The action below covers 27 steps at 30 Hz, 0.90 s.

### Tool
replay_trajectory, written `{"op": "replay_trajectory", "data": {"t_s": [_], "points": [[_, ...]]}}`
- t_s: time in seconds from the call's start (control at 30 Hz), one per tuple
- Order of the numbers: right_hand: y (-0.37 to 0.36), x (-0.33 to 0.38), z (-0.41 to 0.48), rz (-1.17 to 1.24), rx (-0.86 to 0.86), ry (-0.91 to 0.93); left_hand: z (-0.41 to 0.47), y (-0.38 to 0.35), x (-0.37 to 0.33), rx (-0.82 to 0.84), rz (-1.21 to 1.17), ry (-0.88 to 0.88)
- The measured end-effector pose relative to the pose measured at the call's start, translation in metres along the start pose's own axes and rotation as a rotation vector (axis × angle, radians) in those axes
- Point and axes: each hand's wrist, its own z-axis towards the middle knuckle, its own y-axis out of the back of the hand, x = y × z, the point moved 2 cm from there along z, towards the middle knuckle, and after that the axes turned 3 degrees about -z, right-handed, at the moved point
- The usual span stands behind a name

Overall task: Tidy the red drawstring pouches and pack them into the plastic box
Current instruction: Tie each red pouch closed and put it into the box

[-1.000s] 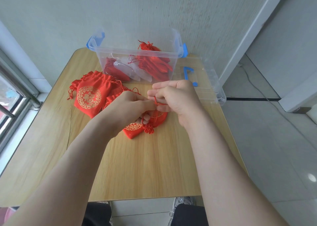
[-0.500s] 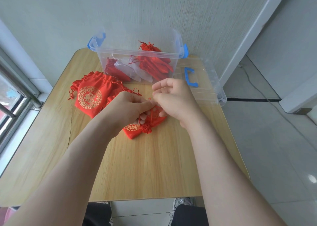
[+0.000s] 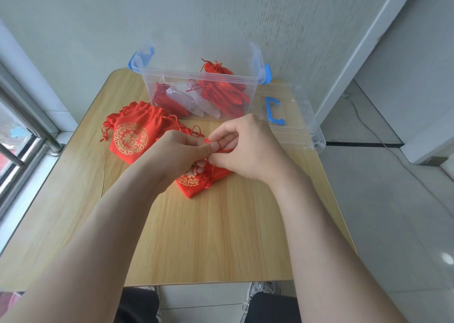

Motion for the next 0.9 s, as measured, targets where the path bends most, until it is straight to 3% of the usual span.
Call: {"op": "replay_trajectory", "data": {"t_s": [0.4,0.57,0.77,0.9], "points": [[-0.006,-0.003,0.0,-0.136,0.001,0.029,-0.002,-0.003,-0.005,0.028,-0.103,0.088],[-0.01,-0.004,0.001,-0.252,-0.017,0.035,0.001,-0.003,-0.008,-0.084,-0.21,0.118],[-0.01,-0.012,0.006,-0.088,0.019,-0.191,-0.005,0.001,-0.008,-0.294,0.195,-0.133],[-0.008,-0.014,0.005,0.086,0.011,-0.293,-0.005,0.002,-0.007,-0.381,0.297,-0.216]]}}
